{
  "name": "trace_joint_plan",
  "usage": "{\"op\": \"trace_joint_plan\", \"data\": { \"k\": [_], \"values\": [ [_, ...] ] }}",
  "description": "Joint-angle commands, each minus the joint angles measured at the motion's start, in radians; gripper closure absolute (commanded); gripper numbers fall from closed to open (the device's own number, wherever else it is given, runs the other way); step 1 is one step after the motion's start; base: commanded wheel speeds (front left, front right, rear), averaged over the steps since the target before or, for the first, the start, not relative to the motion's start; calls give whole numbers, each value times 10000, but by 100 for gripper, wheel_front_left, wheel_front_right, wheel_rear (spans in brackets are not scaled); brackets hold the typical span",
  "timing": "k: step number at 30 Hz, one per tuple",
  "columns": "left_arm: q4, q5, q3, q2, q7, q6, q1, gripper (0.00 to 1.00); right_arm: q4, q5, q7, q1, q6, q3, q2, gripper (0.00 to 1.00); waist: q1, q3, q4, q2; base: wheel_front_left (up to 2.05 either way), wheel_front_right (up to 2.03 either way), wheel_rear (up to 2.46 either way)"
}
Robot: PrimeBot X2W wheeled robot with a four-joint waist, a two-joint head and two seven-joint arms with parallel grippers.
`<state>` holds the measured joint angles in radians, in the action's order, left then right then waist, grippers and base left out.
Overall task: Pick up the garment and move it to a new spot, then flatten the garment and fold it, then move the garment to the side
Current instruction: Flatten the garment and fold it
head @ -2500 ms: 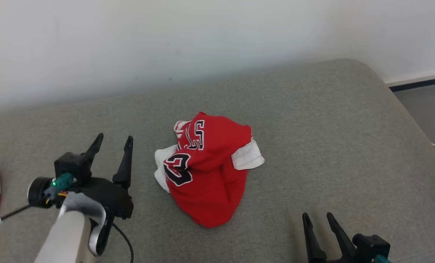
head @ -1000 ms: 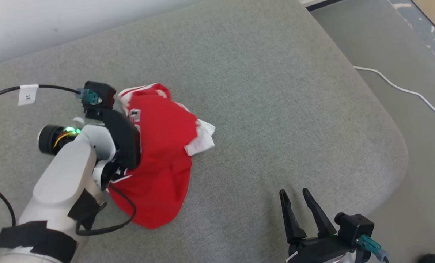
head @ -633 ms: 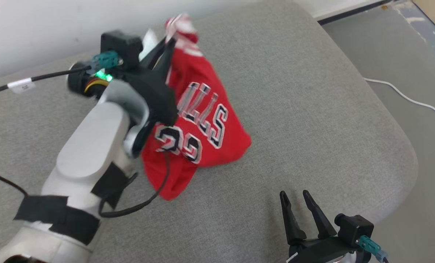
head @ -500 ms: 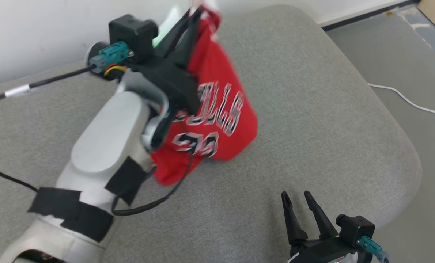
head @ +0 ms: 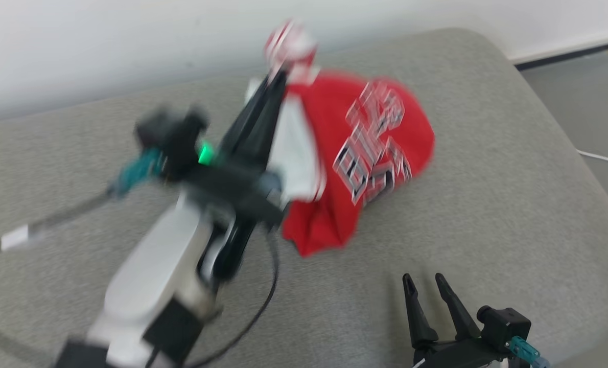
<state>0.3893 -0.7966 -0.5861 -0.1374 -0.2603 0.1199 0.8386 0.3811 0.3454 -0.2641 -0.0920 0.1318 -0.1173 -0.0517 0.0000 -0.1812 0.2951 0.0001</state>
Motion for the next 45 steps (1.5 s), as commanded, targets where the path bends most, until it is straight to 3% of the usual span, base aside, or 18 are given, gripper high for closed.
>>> {"op": "trace_joint_plan", "data": {
  "k": [1,2,11,18,22,24,31,34,36,38,45],
  "values": [
    [-64,-35,39,-48,-55,-75,-393,100,13,-87,-5,102,-22,-22,27,0,0,196,-447,-1,0,0,0],
    [-238,-272,169,-240,-54,-237,-1509,100,15,-100,-3,172,-22,33,21,0,0,278,-688,-1,0,0,0],
    [-1702,-997,22,-1283,410,-804,-5340,100,45,-324,-5,337,-22,300,24,0,0,527,-1634,-1,0,0,0],
    [-2816,-1694,-406,-1995,1793,-1287,-7156,100,82,-381,-2,320,-22,274,23,0,0,616,-1998,-1,0,0,0],
    [-3009,-1783,-691,-2407,2822,-1828,-7544,99,115,-341,-2,272,-22,225,23,0,0,623,-2006,-1,0,0,0],
    [-3140,-1729,-634,-2580,3083,-2202,-7544,0,123,-294,-2,254,-22,204,23,0,0,622,-1968,-1,0,0,0],
    [-3810,-1699,-164,-3613,4090,-3808,-7837,0,85,-207,-3,336,-22,297,23,0,0,661,-1697,-1,0,0,0],
    [-4447,-1494,419,-4054,3919,-4532,-7808,0,48,-184,-3,397,-22,354,24,0,0,648,-1598,-1,0,0,0],
    [-4847,-1396,756,-4183,3640,-4750,-7593,0,23,-149,-4,403,-22,383,24,0,0,615,-1532,-1,0,0,0],
    [-5010,-1229,895,-4253,3478,-4742,-7208,0,3,-108,-4,351,-22,352,26,0,0,564,-1443,-1,0,0,0],
    [-3364,-1264,484,-3000,3937,-3913,-4383,0,-92,-103,-4,35,-22,263,27,0,0,220,-832,-1,0,0,0]
  ]
}}
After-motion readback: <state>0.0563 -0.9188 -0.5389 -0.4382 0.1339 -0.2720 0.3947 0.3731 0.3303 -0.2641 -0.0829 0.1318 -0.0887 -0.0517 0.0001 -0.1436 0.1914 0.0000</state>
